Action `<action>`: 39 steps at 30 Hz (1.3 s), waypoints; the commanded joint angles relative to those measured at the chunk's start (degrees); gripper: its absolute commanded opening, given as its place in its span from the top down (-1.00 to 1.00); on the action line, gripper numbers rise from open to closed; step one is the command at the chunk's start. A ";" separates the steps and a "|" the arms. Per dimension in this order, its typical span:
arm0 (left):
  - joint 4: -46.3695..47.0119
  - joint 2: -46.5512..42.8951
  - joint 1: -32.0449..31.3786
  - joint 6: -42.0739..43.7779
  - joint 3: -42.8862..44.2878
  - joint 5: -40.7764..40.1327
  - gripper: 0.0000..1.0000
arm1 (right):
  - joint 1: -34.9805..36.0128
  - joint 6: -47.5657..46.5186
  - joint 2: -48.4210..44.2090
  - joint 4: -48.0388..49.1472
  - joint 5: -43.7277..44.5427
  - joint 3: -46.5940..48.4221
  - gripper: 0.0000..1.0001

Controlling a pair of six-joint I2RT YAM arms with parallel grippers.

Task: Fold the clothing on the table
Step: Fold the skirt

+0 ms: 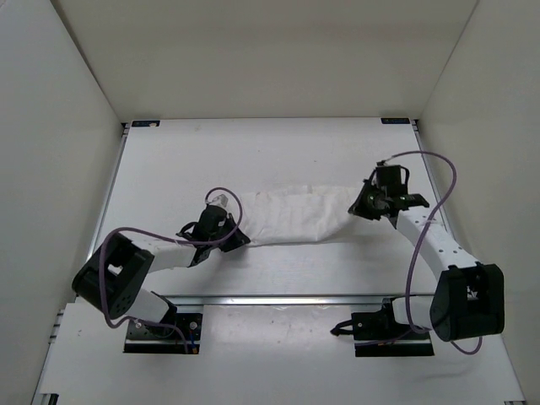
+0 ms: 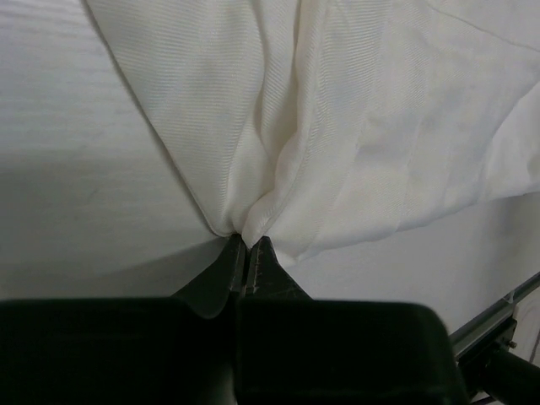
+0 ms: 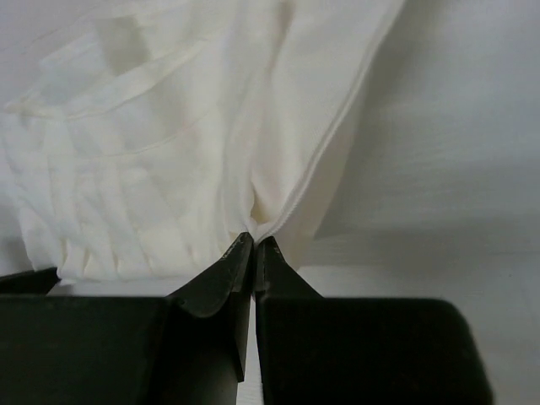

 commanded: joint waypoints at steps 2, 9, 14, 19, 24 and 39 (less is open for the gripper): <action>2.42 4.98 -1.76 -1.47 3.74 -1.15 1.00 | 8.96 -6.40 3.98 -9.60 8.72 10.77 1.00; 5.06 6.65 -1.67 -2.70 3.48 -0.80 1.00 | 24.52 -6.31 14.26 -9.96 12.42 24.75 1.00; 6.11 5.69 -0.89 -3.14 2.16 -0.98 1.00 | 33.49 -5.26 24.09 -8.47 11.28 33.89 1.00; 6.73 4.64 -0.71 -2.79 0.93 -0.71 1.00 | 39.65 -3.24 31.93 -8.91 9.61 38.22 1.00; 7.43 3.67 -0.53 -3.06 -0.12 -0.36 1.00 | 42.12 -1.22 35.80 -5.48 4.00 37.43 1.00; 9.11 -1.59 2.37 -3.14 -4.87 4.38 0.01 | 39.14 -4.82 31.88 3.66 -11.75 34.28 0.19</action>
